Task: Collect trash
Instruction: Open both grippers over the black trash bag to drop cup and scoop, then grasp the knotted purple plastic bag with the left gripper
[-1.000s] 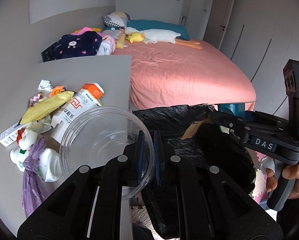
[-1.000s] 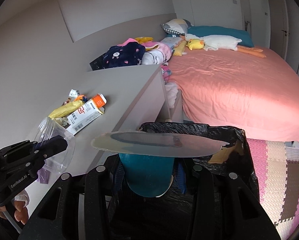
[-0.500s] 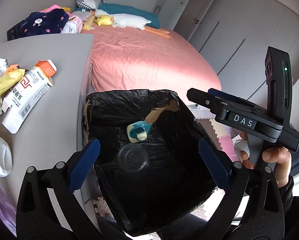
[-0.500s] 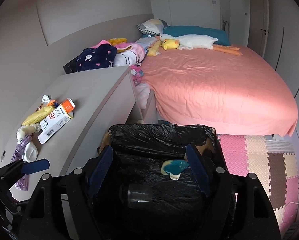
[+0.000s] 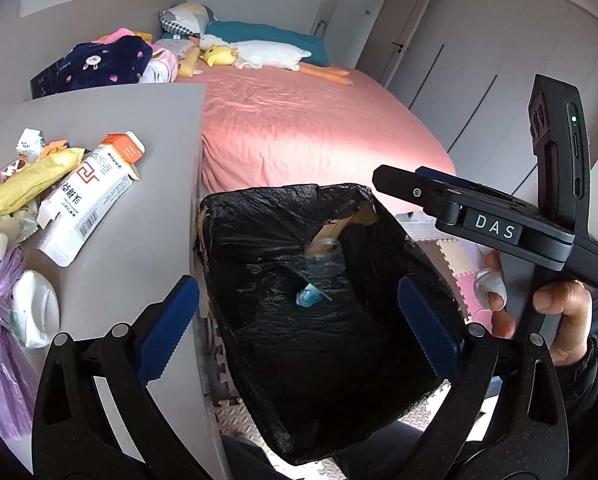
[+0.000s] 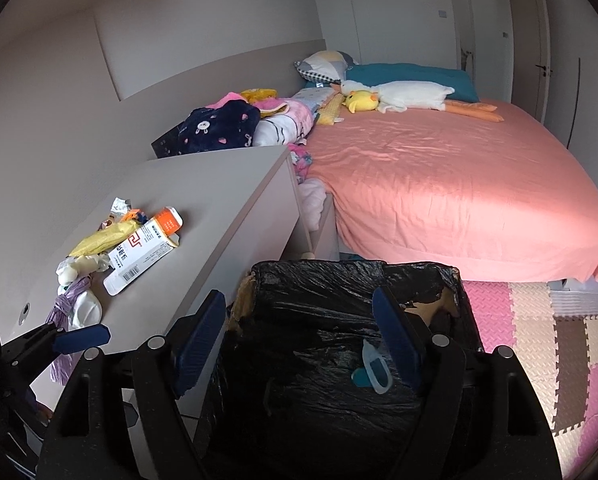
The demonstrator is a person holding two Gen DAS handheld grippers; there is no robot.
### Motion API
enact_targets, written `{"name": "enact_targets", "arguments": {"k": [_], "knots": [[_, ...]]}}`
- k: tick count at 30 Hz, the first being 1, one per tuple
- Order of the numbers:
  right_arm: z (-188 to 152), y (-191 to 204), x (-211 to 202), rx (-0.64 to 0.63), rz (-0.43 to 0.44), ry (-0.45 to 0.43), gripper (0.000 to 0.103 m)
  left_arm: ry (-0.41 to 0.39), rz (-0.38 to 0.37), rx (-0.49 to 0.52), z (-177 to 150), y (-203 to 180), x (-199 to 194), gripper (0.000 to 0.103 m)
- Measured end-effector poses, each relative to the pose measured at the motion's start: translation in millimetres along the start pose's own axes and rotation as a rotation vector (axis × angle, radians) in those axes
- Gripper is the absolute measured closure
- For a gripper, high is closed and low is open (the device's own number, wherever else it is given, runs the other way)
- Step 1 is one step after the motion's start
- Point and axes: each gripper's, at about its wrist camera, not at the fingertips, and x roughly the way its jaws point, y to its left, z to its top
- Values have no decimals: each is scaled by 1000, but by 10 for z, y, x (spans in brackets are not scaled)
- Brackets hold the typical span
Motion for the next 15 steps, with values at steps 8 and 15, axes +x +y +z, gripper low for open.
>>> {"name": "enact_targets", "arguments": {"k": [8, 15], "knots": [[-25, 301, 63, -46, 88, -7, 27, -25, 76, -36, -124, 233, -180, 7], [-59, 601, 186, -86, 145, 9, 27, -72, 159, -80, -220, 492, -410, 7]]}}
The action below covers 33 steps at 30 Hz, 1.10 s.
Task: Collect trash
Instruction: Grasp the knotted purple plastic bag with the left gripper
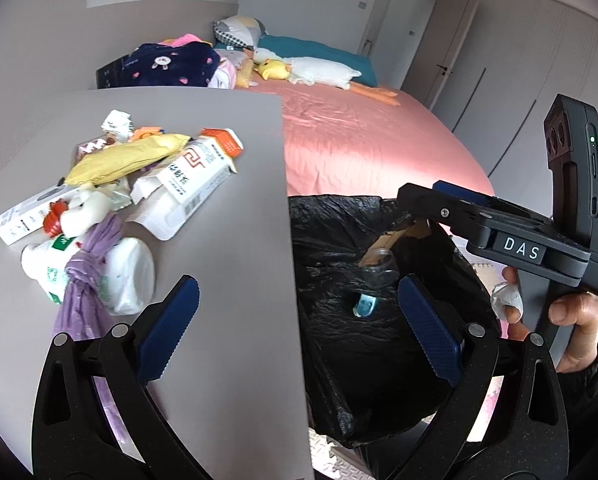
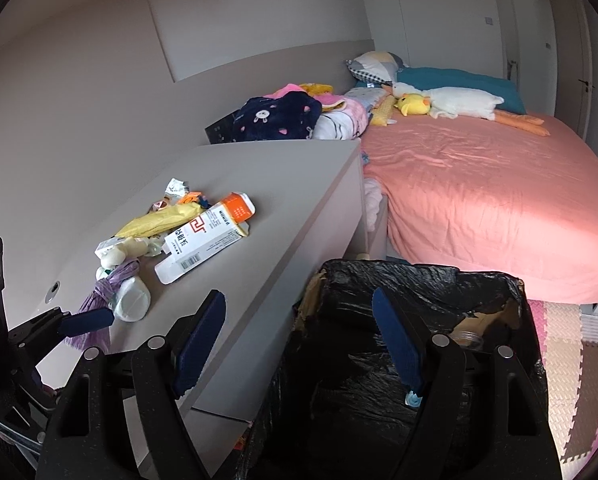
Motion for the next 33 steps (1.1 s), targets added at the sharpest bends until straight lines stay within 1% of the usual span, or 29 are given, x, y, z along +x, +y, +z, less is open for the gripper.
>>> {"name": "enact_targets", "arguments": {"k": [3, 6, 8, 10, 14, 15, 17, 18, 19, 20, 21, 22, 23, 24, 31, 32, 33], "knots": [[-7, 93, 64, -9, 21, 8, 27, -24, 53, -14, -6, 123, -77, 7], [-14, 175, 123, -17, 37, 15, 27, -67, 131, -28, -22, 242, -151, 7], [-20, 229, 170, -25, 44, 20, 27, -83, 151, -44, -29, 344, -184, 7], [-16, 275, 212, -30, 54, 25, 27, -88, 172, -67, -30, 446, -200, 7], [-12, 352, 301, -37, 68, 37, 27, -75, 238, -98, -10, 634, -165, 7], [-11, 376, 327, -40, 71, 40, 27, -72, 254, -107, -14, 684, -152, 11], [-10, 407, 374, -43, 77, 47, 27, -52, 274, -131, -14, 787, -108, 21], [-13, 426, 397, -44, 81, 50, 27, -43, 284, -147, -21, 841, -90, 23], [-13, 445, 417, -45, 84, 53, 27, -37, 291, -163, -39, 888, -70, 29], [-14, 461, 436, -47, 88, 56, 27, -29, 293, -177, -39, 939, -48, 39], [-18, 473, 457, -49, 91, 59, 27, -22, 291, -188, -48, 984, -24, 44], [-21, 489, 474, -51, 94, 62, 27, -9, 289, -200, -54, 1029, 9, 53], [-21, 503, 493, -52, 98, 65, 27, 3, 286, -210, -56, 1069, 39, 56], [-21, 514, 511, -54, 101, 68, 27, 9, 287, -216, -60, 1099, 62, 57], [-25, 599, 616, -61, 133, 85, 27, -27, 293, -186, -90, 1127, 97, 58], [-26, 618, 627, -65, 137, 87, 27, -26, 302, -186, -93, 1131, 97, 60], [-27, 642, 642, -70, 142, 89, 27, -24, 316, -189, -92, 1139, 91, 72]]}}
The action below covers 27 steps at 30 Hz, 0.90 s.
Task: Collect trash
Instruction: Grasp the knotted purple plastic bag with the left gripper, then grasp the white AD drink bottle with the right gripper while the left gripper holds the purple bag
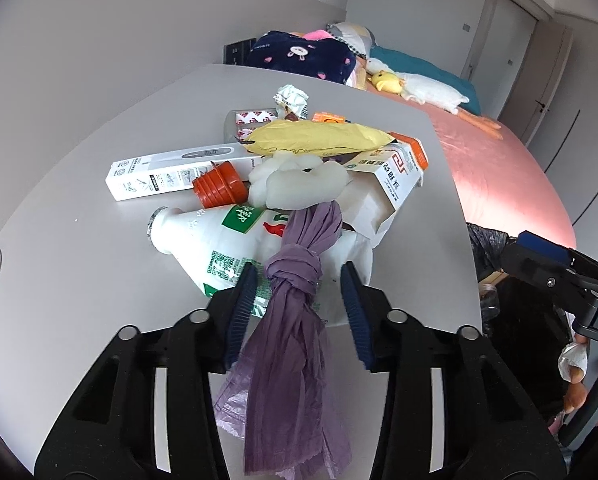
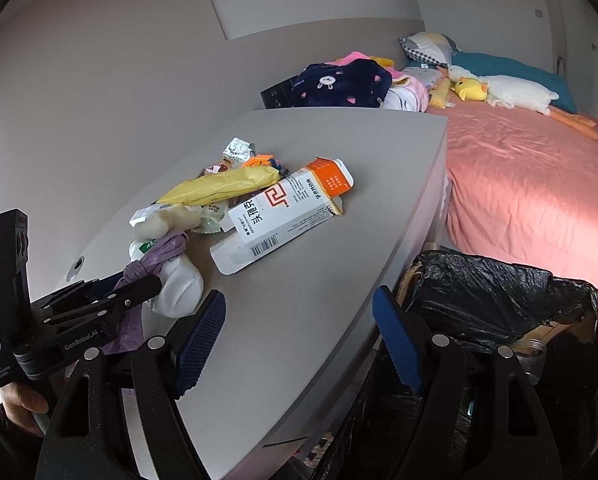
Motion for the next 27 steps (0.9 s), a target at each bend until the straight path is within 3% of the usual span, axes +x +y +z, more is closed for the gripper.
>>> {"name": "enact_targets", "arguments": {"k": [2, 4, 13, 20, 27], "knots": [[7, 43, 24, -10, 10, 4, 27, 11, 0, -18, 4, 44, -10, 81], [9, 90, 51, -20, 22, 9, 27, 12, -6, -38, 5, 86, -42, 82], [24, 430, 266, -93, 100, 58, 27, -42, -18, -53, -18, 233, -348, 82], [35, 769, 482, -179, 174, 105, 27, -66, 17, -96, 9, 430, -500, 82], [122, 1091, 719, -314, 187, 138, 25, -77, 51, -168, -15, 710, -591, 82]]}}
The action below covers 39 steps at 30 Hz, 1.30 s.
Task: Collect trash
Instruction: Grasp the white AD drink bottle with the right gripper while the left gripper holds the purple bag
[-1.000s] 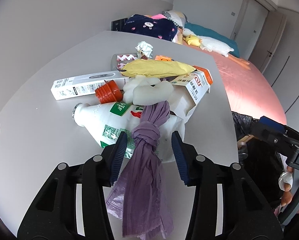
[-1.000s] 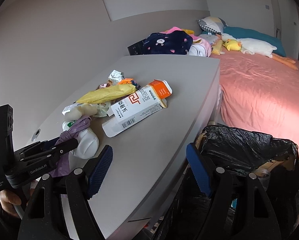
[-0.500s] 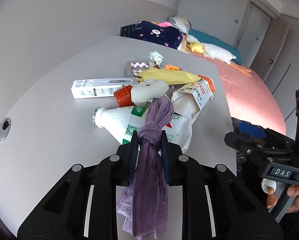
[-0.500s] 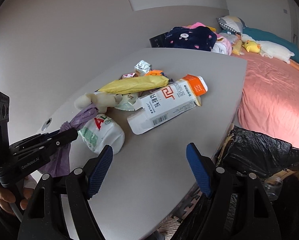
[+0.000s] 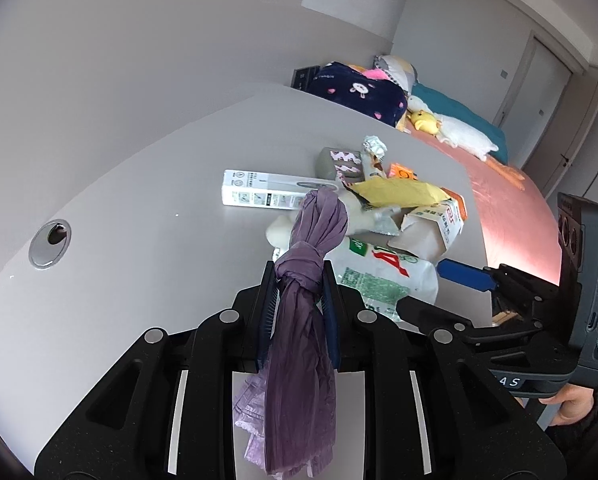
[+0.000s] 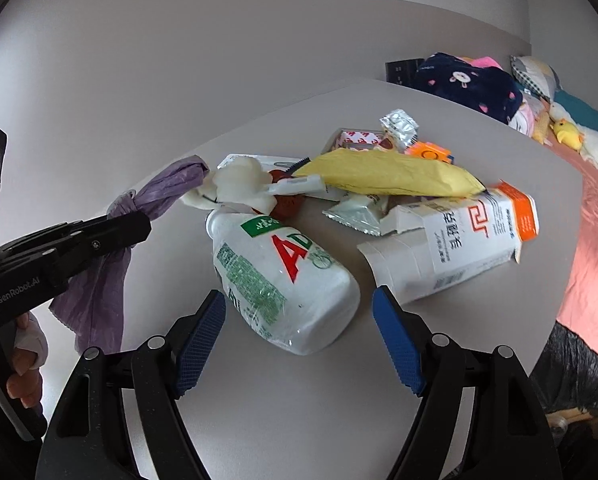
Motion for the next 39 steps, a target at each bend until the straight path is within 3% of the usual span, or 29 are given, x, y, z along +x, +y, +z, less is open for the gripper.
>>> {"name": "enact_targets", "arguments": {"k": [10, 18, 22, 34, 35, 37, 39], "knots": [[141, 205, 339, -101, 65, 80, 19, -10, 15, -42, 20, 188, -78, 82], [248, 607, 285, -333, 92, 48, 19, -28, 29, -74, 46, 310, -177, 82], [359, 704, 360, -418, 154, 99, 16, -32, 30, -87, 53, 351, -209, 82], [372, 807, 668, -441, 165, 207, 16, -30, 34, -103, 37, 393, -241, 82], [354, 820, 680, -441, 160, 213, 17, -31, 34, -104, 38, 398, -246, 82], [327, 825, 712, -426, 146, 240, 37, -34, 36, -105, 51, 398, -248, 82], [329, 799, 674, -375, 164, 237, 41, -38, 37, -108, 53, 400, -258, 82]]}}
